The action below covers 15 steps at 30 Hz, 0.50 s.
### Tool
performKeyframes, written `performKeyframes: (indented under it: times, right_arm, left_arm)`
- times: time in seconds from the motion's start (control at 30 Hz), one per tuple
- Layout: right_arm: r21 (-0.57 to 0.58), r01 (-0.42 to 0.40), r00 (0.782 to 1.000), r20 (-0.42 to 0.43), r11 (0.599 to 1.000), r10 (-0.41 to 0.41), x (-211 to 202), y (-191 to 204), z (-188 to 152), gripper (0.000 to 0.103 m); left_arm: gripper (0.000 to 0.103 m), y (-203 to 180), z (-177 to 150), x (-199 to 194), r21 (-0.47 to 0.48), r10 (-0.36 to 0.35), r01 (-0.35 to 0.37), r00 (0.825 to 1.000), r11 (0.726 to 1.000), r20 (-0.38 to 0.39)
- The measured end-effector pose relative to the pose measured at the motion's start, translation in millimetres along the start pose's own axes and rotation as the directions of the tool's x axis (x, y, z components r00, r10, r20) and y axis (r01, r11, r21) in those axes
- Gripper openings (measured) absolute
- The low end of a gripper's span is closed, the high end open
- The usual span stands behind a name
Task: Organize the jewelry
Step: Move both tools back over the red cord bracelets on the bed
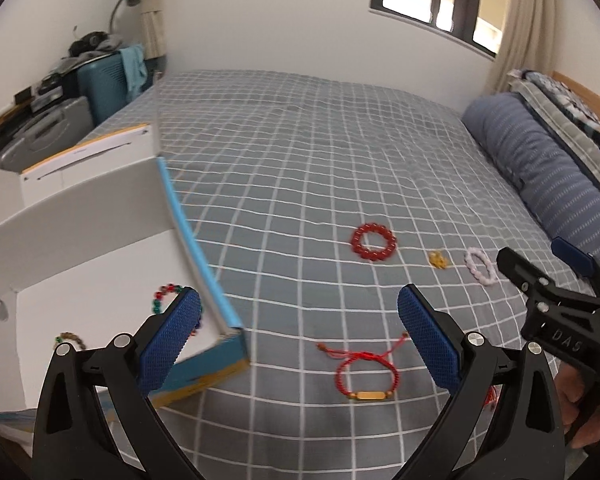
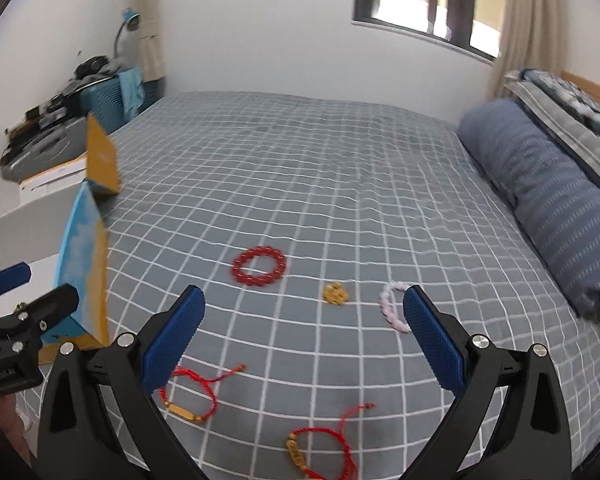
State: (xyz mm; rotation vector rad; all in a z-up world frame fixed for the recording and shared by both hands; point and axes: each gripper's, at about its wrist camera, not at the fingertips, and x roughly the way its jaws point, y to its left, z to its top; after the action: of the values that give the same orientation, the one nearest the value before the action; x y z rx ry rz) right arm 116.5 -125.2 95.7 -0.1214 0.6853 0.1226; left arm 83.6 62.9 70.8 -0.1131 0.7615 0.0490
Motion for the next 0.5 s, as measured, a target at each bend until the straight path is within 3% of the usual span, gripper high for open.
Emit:
performKeyframes:
  times: [0.27, 0.4, 0.5]
  right_arm:
    - [0.021, 0.014, 1.000, -0.010, 1.000, -0.014, 1, -31, -12, 0.095]
    - [0.081, 0.050, 0.996, 0.074, 0.995, -0.056, -5, -48, -20, 0.095]
    - [0.037, 0.055, 0.989, 0.136, 0.998, -0.060, -9, -49, -27, 0.095]
  left_arm:
    - [0.097, -26, -7, 11, 0.048, -0.033, 0.033, 0.999, 0.998, -0.008]
    - [0.097, -34, -10, 17, 0.065, -0.044, 0.045, 0.999, 0.997, -0.016]
    - [0.097, -40, -15, 23, 0.079, -0.058, 0.059, 0.998, 0.995, -0.025]
